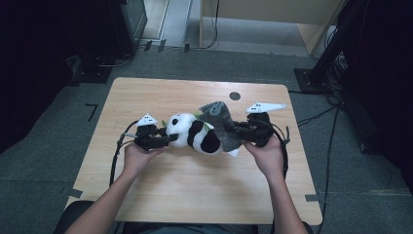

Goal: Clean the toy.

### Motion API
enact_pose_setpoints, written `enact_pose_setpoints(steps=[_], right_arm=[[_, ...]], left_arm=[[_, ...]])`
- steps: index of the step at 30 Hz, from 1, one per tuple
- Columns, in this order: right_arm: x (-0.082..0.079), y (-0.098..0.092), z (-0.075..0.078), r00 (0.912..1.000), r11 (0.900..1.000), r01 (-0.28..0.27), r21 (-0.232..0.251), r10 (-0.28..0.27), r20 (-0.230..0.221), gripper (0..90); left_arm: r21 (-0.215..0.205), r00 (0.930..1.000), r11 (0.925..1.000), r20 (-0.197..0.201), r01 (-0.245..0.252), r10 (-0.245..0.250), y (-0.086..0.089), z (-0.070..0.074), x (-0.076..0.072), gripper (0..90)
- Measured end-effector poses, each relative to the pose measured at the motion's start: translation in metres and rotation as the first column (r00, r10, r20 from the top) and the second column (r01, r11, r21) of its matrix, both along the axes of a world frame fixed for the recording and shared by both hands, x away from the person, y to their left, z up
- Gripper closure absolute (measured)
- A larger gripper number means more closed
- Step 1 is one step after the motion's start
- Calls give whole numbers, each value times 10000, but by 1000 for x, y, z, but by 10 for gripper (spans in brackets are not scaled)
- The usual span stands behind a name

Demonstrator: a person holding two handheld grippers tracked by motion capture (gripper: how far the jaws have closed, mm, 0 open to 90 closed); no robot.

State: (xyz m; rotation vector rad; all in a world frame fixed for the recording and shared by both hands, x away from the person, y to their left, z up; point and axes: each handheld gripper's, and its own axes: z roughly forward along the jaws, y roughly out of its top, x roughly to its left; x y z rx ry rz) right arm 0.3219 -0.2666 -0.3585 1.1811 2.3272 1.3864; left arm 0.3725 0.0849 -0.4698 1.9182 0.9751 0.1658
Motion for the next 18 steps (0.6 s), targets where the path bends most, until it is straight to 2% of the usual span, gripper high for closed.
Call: enact_pose_setpoints(steps=[3, 4, 6, 8, 12, 18], right_arm=[[-2, 18, -3, 9990, 9985, -417, -368, 411, -179, 792], [0, 26, -9, 9978, 9964, -586, -614, 566, -345, 790], [2, 29, -14, 9970, 9957, -657, -652, 628, -455, 792], [4, 32, -20, 9954, 9952, -808, -544, 778, -554, 796], [6, 30, -25, 9957, 9956, -830, -427, 810, -454, 791], [9, 24, -29, 9939, 9980, -612, -126, 598, -926, 791]], left_arm=[[-42, 10000, 10000, -44, -10, 10, -1, 0, -1, 474], [0, 10000, 10000, -32, 17, -17, 0, 0, -1, 474], [64, 10000, 10000, -6, 44, -44, -1, -1, -1, 473], [108, 10000, 9999, 48, 50, -50, -1, -2, -3, 473], [95, 10000, 9999, 27, 70, -70, -1, -2, -3, 473], [106, 10000, 9999, 36, 92, -93, -1, -3, -4, 472]])
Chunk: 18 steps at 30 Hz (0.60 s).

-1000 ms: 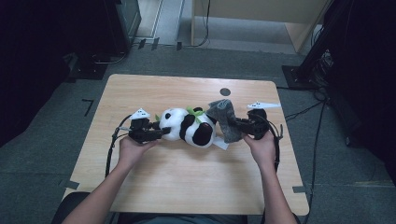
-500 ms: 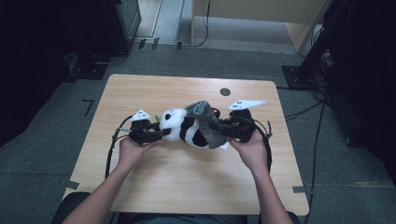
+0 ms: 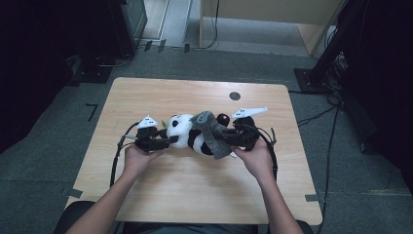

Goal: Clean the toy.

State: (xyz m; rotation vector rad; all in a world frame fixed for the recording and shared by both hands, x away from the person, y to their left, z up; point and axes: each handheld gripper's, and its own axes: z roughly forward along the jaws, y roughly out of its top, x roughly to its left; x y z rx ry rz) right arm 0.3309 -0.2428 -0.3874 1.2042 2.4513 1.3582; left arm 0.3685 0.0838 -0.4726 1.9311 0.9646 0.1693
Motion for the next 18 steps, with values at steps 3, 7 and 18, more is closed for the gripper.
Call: enact_pose_setpoints(steps=[3, 7, 18], right_arm=[[1, -3, -1, 10000, 10000, -35, 19, 35, -9, 793], [3, -9, -4, 9999, 9998, 118, 152, -117, -89, 790], [10, -23, -13, 9962, 9964, 823, -190, -828, -269, 796]], left_arm=[[-25, 10000, 10000, -21, 11, -11, 0, 0, 0, 472], [-148, 9999, 9999, -107, 40, -42, 1, -1, 1, 471], [-234, 9999, 9997, -151, 64, -67, 3, -1, 2, 470]])
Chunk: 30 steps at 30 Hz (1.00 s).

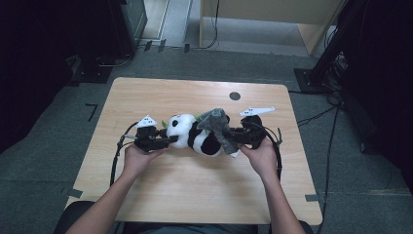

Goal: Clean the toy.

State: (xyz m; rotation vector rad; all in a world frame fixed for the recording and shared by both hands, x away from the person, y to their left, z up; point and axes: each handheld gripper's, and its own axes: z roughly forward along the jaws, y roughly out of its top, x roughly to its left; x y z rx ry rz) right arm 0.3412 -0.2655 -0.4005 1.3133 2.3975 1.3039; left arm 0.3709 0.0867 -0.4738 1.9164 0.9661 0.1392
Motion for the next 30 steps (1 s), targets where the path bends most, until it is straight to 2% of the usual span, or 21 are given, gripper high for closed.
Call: enact_pose_setpoints(steps=[1, 4, 8, 11, 14, 15, 16, 18, 22, 24, 27, 28, 30], right_arm=[[1, 0, -2, 9999, 9999, 51, -140, -52, -93, 796], [6, -6, -10, 9989, 9998, 183, -107, -187, -419, 797], [7, -14, -11, 9976, 9987, 480, -193, -489, -490, 797], [5, -21, -3, 9978, 9981, 606, 123, -602, -277, 797], [-1, -20, 13, 9986, 9983, 525, 255, -527, 85, 797], [-6, -15, 25, 9983, 9989, 363, 281, -375, 440, 797], [-6, -15, 25, 9983, 9989, 363, 281, -375, 440, 797], [-12, -9, 36, 9969, 9993, 146, 335, -171, 770, 796], [-21, 12, 47, 9928, 9991, -352, 221, 325, 1150, 794], [-21, 24, 45, 9910, 9981, -611, 71, 599, 1199, 792], [-18, 40, 33, 9912, 9943, -1029, -293, 1050, 811, 798], [-16, 44, 28, 9913, 9927, -1068, -558, 1107, 713, 801], [-14, 46, 20, 9913, 9920, -1061, -685, 1109, 707, 805]], left_arm=[[16, 10000, 10000, 12, -2, 2, 0, 0, 0, 470], [32, 10000, 10000, 29, 7, -7, 0, 0, 0, 469], [-28, 10000, 10000, -11, 13, -13, 1, 0, 1, 469], [-65, 10000, 10000, -27, 0, 0, 1, 0, 1, 468], [-32, 10000, 10000, -27, -4, 4, 1, 0, 0, 468], [-35, 10000, 10000, -19, -11, 11, 0, 0, 0, 467], [-22, 10000, 10000, -9, -10, 10, 0, 0, 0, 467], [-8, 10000, 10000, 2, 3, -3, 0, 0, 0, 466], [1, 10000, 10000, 16, -11, 11, -1, 0, 0, 466], [-10, 10000, 10000, -10, 17, -17, -1, -1, -1, 465], [-40, 10000, 10000, -56, 38, -38, -1, -1, -1, 465], [-19, 9999, 10000, -66, 76, -76, -1, -1, -1, 465], [21, 9999, 9999, -35, 98, -98, -2, -1, -1, 465]])
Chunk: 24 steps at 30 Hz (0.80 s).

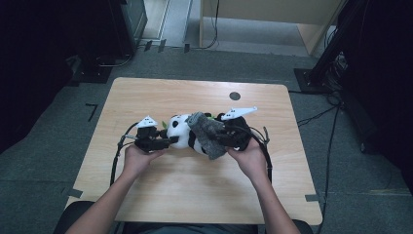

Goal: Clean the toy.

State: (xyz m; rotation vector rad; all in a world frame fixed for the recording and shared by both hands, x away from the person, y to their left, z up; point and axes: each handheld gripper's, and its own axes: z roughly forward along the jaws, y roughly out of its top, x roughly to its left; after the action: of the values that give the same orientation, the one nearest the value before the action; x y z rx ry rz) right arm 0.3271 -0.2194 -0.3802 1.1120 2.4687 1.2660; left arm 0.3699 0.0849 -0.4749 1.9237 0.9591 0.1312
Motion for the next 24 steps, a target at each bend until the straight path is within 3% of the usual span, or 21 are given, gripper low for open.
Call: enact_pose_setpoints(steps=[2, 11, 16, 24], right_arm=[[3, -5, -4, 9998, 9999, 173, 10, -173, 90, 806], [13, -35, -16, 9949, 9932, 952, 671, -926, -400, 806], [16, -42, -19, 9918, 9909, 1231, 538, -1210, -412, 809], [22, -47, -36, 9848, 9888, 1430, 429, -1378, -1062, 813]], left_arm=[[-30, 10000, 10000, -26, 18, -18, 0, 0, 0, 465], [-75, 10000, 10000, -3, 64, -64, 0, 0, 0, 461], [-50, 10000, 10000, 1, 77, -77, 1, 0, 0, 461], [-10, 9999, 9999, -2, 111, -111, 2, -1, 1, 461]])
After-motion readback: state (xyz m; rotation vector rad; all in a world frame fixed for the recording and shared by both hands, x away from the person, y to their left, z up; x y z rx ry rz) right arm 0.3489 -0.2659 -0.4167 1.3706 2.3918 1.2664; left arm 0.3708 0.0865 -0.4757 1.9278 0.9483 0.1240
